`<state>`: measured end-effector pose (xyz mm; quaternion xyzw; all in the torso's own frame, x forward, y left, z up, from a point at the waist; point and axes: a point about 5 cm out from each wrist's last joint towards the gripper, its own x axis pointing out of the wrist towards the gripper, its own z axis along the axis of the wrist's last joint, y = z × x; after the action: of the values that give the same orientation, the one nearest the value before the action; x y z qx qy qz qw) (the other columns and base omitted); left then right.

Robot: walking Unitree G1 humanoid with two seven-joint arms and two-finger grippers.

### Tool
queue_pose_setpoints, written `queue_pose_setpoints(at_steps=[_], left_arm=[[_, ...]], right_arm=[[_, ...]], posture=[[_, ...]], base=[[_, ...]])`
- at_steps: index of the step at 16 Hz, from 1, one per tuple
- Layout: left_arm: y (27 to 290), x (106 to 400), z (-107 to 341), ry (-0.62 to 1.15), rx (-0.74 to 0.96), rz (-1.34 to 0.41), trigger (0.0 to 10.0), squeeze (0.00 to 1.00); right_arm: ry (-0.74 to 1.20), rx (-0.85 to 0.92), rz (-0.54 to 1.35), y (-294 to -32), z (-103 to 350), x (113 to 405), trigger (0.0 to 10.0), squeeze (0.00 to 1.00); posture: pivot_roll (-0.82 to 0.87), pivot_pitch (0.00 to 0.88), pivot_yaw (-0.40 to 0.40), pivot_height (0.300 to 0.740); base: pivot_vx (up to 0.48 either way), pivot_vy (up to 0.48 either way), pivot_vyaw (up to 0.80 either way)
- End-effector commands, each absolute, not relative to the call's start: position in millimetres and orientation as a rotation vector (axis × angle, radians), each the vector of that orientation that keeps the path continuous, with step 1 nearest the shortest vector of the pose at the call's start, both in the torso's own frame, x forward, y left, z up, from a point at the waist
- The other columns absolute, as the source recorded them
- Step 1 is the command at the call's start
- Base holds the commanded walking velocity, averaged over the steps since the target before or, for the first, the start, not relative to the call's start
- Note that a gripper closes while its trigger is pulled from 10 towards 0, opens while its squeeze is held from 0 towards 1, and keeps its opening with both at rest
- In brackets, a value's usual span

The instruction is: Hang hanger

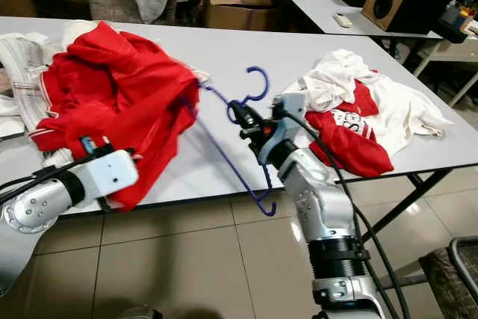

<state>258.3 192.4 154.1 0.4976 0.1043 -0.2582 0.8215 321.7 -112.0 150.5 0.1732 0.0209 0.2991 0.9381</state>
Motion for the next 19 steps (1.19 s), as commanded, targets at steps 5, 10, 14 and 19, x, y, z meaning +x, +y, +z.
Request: queue_pose_setpoints(at_steps=[5, 10, 14, 19], left_arm=[[200.2, 277.7, 181.9, 0.079, 1.101, -0.301, 0.0, 0.00], [162.0, 264.7, 191.5, -0.048, 0.976, -0.657, 0.0, 0.00], [177.3, 253.0, 200.1, 0.093, 0.973, -0.850, 0.0, 0.00], [140.8, 240.9, 230.7, 0.017, 0.505, -1.091, 0.0, 0.00]], right_arm=[[0.166, 0.352, 0.685, -95.6, 124.0, 312.3, 10.0, 0.00], [0.152, 0.775, 0.655, -73.1, 132.5, 336.1, 10.0, 0.00], [0.147, 0.967, 0.570, -65.0, 139.2, 355.7, 10.0, 0.00], [0.091, 1.154, 0.532, -39.0, 158.3, 366.8, 10.0, 0.00]], posture=[[0.04, 0.000, -0.125, 0.740], [0.09, 0.000, -0.139, 0.740], [0.14, 0.000, -0.161, 0.740], [0.17, 0.000, -0.164, 0.740]], base=[[0.000, 0.000, 0.00], [0.000, 0.000, 0.00], [0.000, 0.000, 0.00], [0.000, 0.000, 0.00]])
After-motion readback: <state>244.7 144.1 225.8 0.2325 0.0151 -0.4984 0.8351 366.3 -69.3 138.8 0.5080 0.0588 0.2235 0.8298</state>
